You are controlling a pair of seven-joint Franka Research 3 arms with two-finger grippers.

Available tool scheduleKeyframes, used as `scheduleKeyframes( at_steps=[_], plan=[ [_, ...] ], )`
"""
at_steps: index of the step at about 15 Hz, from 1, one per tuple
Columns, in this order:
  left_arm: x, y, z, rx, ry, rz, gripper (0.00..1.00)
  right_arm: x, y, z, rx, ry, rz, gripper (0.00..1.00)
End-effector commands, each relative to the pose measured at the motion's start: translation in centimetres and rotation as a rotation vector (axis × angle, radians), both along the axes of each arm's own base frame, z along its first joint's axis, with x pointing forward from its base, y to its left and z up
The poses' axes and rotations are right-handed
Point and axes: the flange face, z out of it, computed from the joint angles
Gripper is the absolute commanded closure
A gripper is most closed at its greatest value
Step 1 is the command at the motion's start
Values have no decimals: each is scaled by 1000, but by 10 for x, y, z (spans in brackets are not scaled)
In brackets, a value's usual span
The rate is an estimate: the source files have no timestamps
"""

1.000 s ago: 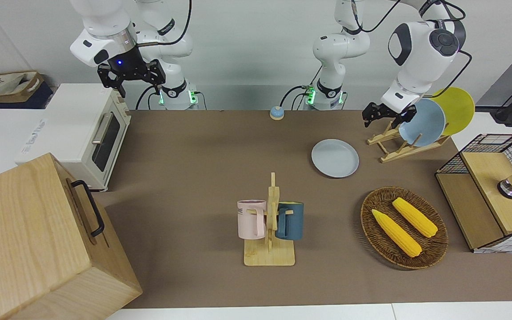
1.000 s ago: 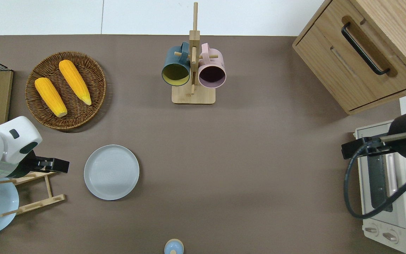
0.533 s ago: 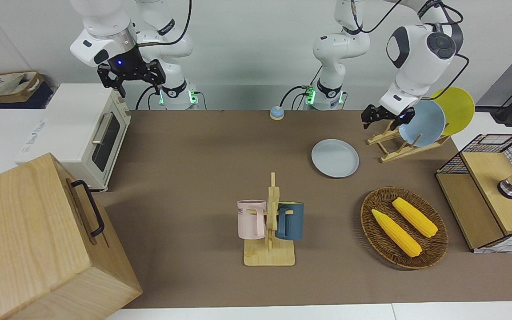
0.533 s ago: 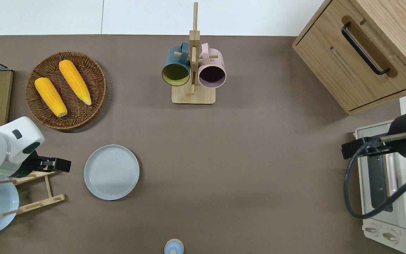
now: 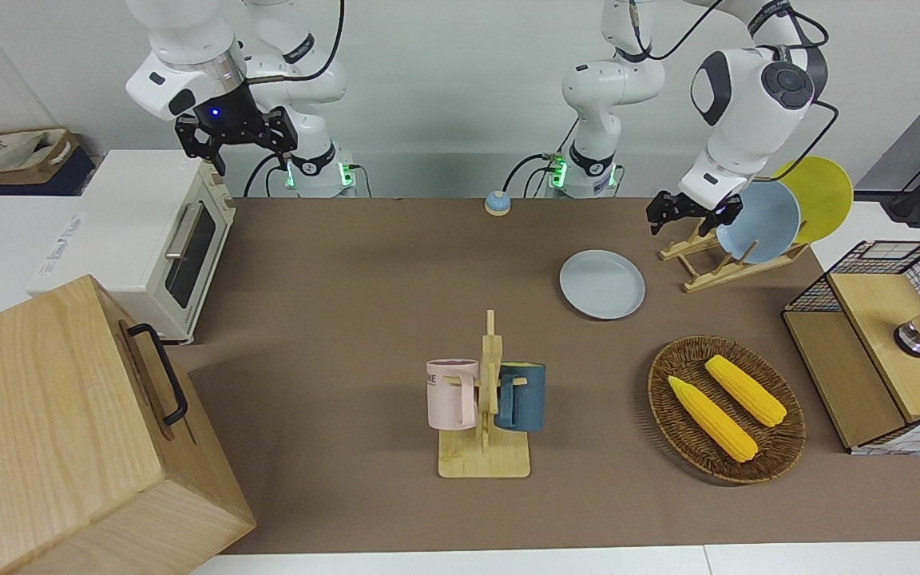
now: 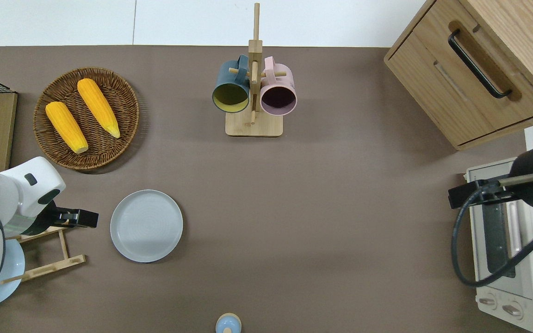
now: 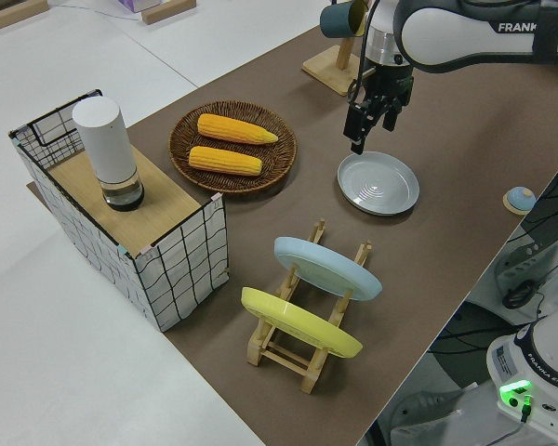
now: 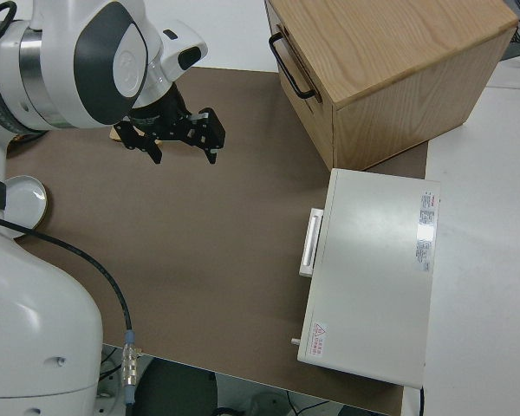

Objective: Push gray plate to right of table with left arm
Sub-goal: 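Move the left gripper toward the edge of the gray plate nearest it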

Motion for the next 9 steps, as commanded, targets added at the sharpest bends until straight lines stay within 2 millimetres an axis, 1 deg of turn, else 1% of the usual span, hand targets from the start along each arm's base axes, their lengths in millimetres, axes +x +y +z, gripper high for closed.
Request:
scheduleKeyframes(
  at_steps=[1, 5, 9],
  plan=[
    [-23, -3, -14, 4, -38, 15, 7, -3, -1, 4, 1, 4, -15, 17],
    [-31, -3, -24, 6, -46, 16, 5, -3, -1, 4, 1, 4, -15, 17],
    [-41, -2, -44, 7, -66, 21, 5, -3, -1, 4, 2, 4, -14, 17]
  ],
)
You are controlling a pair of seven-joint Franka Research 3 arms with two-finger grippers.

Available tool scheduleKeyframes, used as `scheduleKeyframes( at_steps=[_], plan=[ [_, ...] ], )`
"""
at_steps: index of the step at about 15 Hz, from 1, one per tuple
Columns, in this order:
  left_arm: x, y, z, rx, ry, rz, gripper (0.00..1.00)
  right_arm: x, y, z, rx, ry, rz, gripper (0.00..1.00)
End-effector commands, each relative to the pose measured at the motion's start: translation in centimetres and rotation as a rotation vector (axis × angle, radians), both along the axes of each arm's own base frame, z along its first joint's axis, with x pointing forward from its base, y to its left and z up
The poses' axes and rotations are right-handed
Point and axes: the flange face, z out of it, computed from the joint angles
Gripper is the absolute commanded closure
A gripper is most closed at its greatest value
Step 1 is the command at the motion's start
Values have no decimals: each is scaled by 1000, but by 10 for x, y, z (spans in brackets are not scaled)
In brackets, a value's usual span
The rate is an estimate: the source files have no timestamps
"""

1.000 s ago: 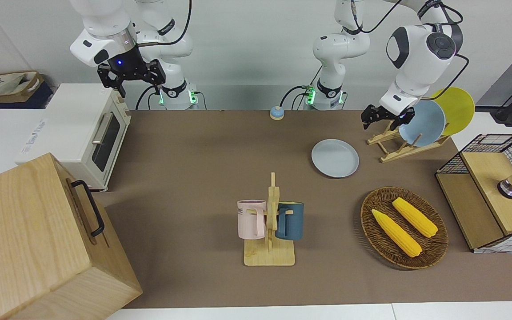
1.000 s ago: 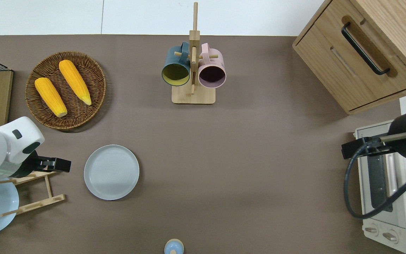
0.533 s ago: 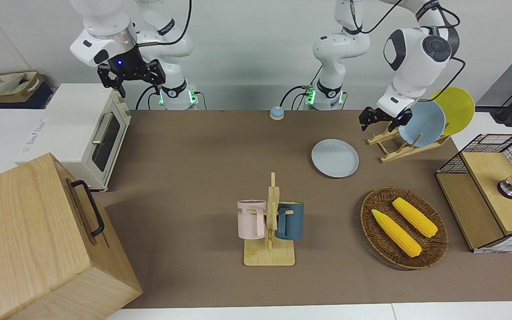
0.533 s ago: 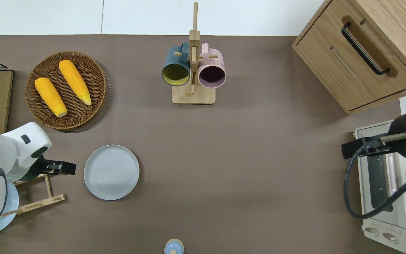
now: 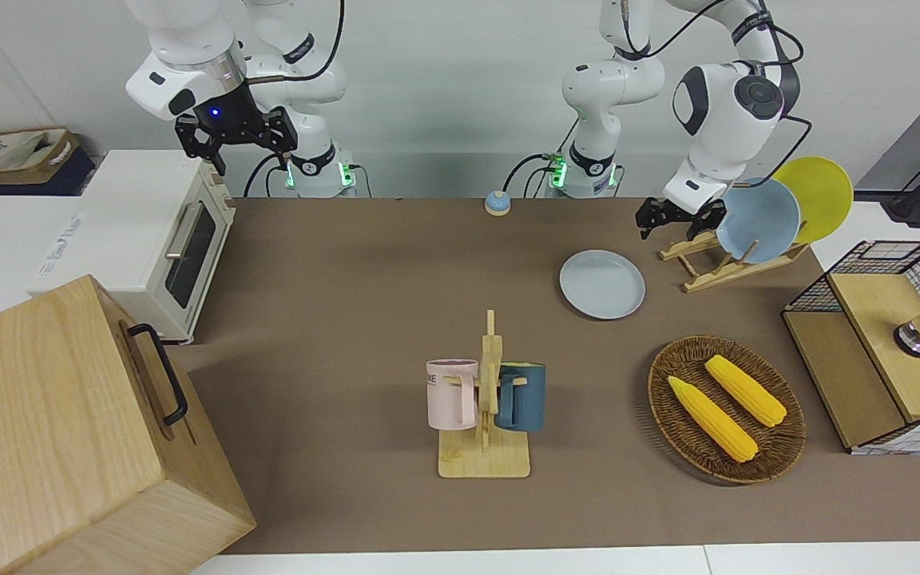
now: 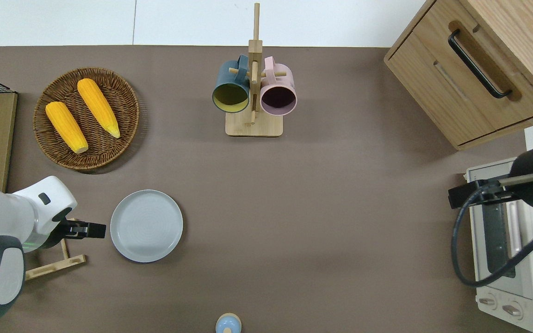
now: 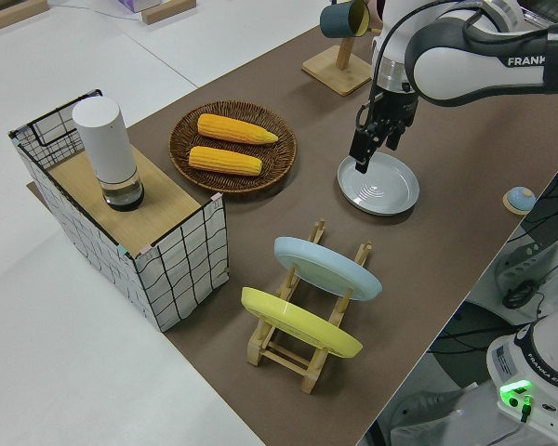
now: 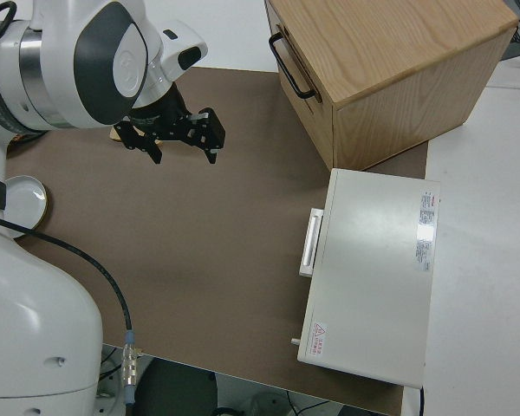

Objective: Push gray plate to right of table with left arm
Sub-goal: 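Move the left gripper toward the edge of the gray plate nearest it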

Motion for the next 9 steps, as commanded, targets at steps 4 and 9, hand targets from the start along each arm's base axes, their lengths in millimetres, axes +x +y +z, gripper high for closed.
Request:
scheduleKeyframes(
  at_steps=[4, 9],
  plan=[
    [-23, -4, -27, -16, -45, 23, 5, -3, -1, 4, 2, 4, -14, 17],
    [-35, -7, -61, -14, -69, 16, 5, -3, -1, 4, 2, 4, -14, 17]
  ],
)
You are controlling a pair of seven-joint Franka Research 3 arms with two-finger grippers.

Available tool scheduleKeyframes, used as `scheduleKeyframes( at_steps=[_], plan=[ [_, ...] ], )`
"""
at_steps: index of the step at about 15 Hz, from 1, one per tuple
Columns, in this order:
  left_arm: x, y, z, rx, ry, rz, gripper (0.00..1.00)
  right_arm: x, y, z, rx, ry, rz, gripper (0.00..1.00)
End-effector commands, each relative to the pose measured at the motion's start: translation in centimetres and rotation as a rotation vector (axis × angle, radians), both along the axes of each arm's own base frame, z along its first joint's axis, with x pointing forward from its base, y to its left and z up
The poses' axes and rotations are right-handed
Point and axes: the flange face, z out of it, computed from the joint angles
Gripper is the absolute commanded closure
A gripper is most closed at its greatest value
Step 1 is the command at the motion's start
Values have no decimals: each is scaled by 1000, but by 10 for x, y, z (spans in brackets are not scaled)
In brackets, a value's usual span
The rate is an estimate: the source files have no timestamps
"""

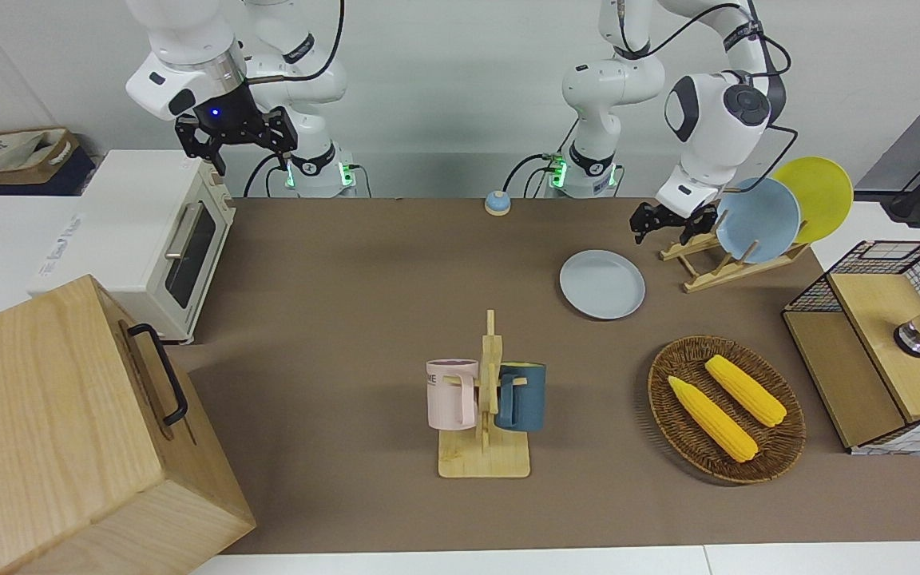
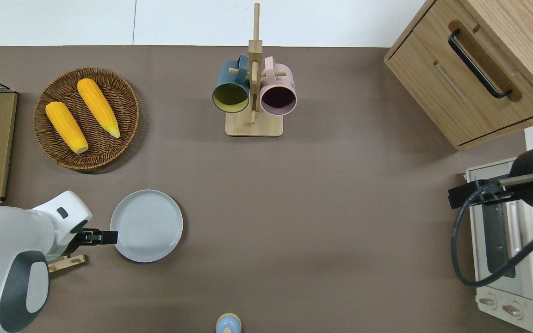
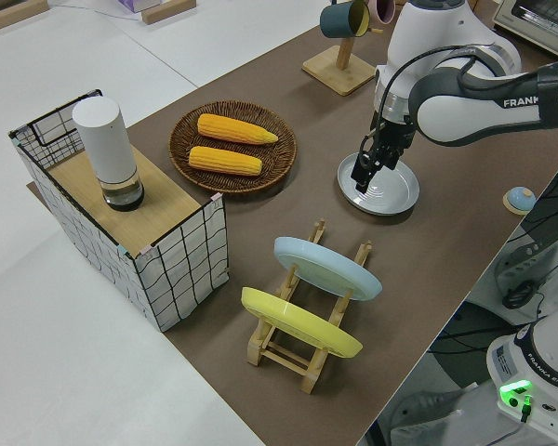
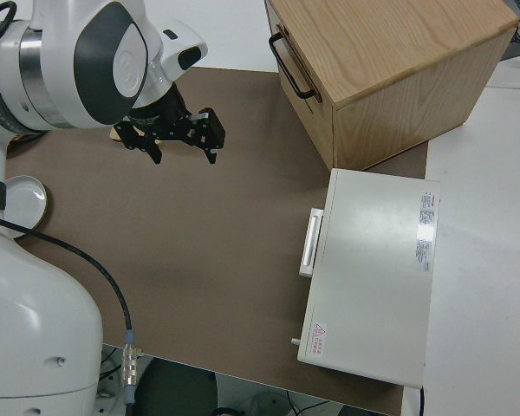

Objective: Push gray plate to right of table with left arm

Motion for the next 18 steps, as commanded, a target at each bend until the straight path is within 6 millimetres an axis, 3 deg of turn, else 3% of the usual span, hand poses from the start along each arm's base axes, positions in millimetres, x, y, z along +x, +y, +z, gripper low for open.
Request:
scheduleKeyframes(
  at_steps=[1, 7, 18],
  plan=[
    [-16, -5, -14, -5, -27, 9, 5, -3, -2, 4, 2, 4, -15, 17],
    [-28, -12, -45, -33, -60, 23, 7, -3, -2, 4, 2, 4, -15, 17],
    [-24, -15, -81, -39, -73, 19, 5, -3, -1, 4, 2, 4, -14, 17]
  ],
)
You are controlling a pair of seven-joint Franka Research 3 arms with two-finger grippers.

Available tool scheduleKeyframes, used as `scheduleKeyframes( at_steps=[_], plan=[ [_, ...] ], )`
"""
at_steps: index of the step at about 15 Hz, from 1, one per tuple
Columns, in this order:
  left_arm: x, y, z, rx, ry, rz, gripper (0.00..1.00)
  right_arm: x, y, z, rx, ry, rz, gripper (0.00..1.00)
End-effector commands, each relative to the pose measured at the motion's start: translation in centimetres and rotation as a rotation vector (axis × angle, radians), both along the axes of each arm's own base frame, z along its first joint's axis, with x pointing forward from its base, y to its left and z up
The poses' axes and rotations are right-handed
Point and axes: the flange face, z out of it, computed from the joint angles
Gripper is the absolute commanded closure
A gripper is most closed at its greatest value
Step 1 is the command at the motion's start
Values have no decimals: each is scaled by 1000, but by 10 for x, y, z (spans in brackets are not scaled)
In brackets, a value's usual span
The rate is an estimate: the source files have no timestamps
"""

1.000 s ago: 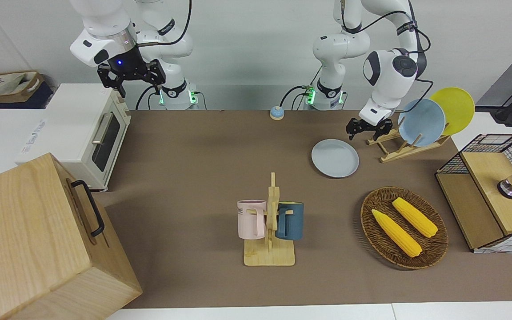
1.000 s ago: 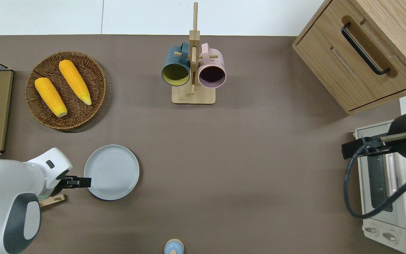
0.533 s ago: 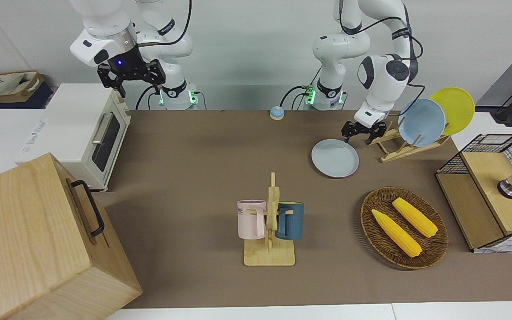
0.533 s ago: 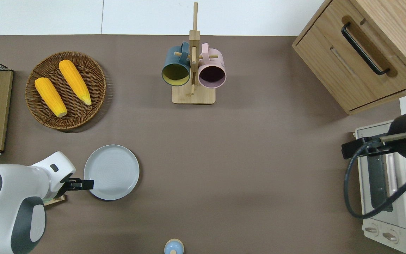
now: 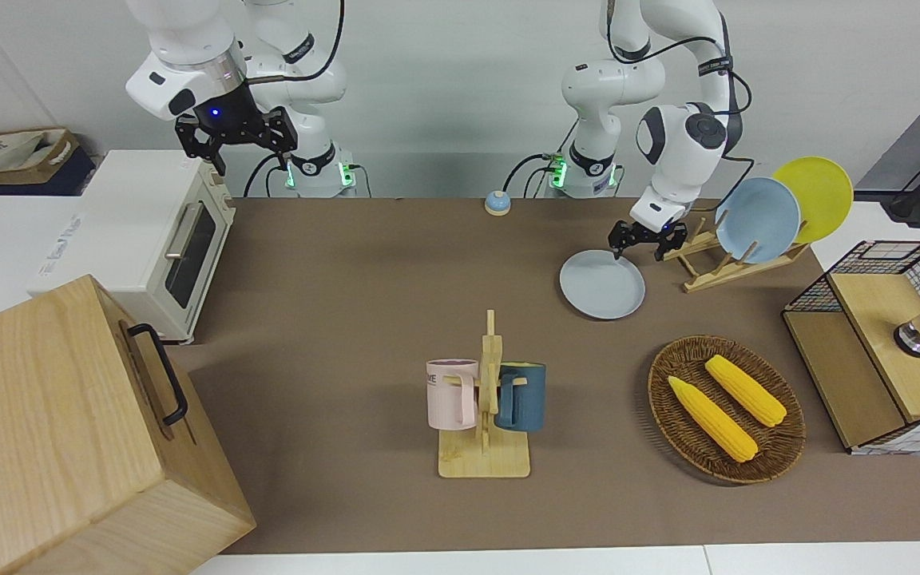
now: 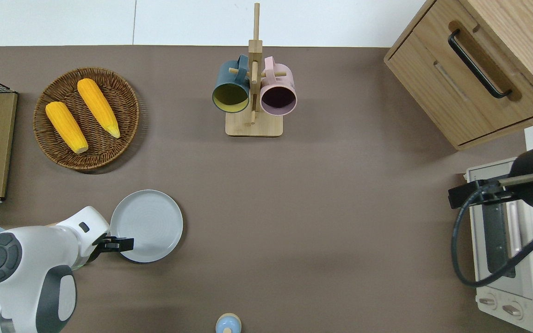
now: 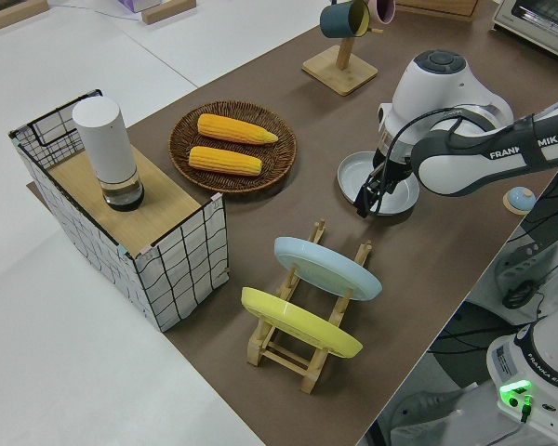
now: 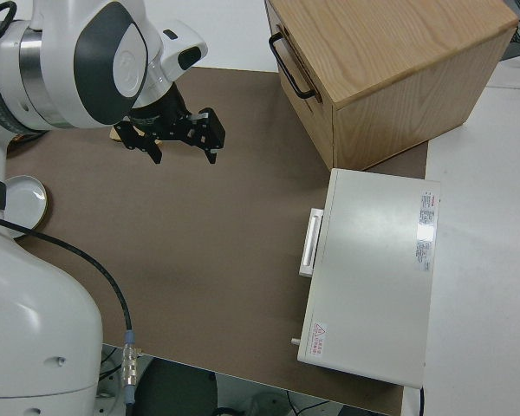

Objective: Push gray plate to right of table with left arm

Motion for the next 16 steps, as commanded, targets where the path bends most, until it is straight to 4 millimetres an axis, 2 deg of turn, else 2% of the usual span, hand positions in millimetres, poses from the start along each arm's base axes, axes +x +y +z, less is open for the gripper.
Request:
scheduleKeyframes(
  at_steps=[1, 16],
  plan=[
    [-2, -5, -9, -9, -12, 8, 5, -3, -2, 4, 1, 4, -17, 17],
    [5, -6, -27, -13, -19, 9, 7, -3, -1, 4, 2, 4, -14, 17]
  ],
)
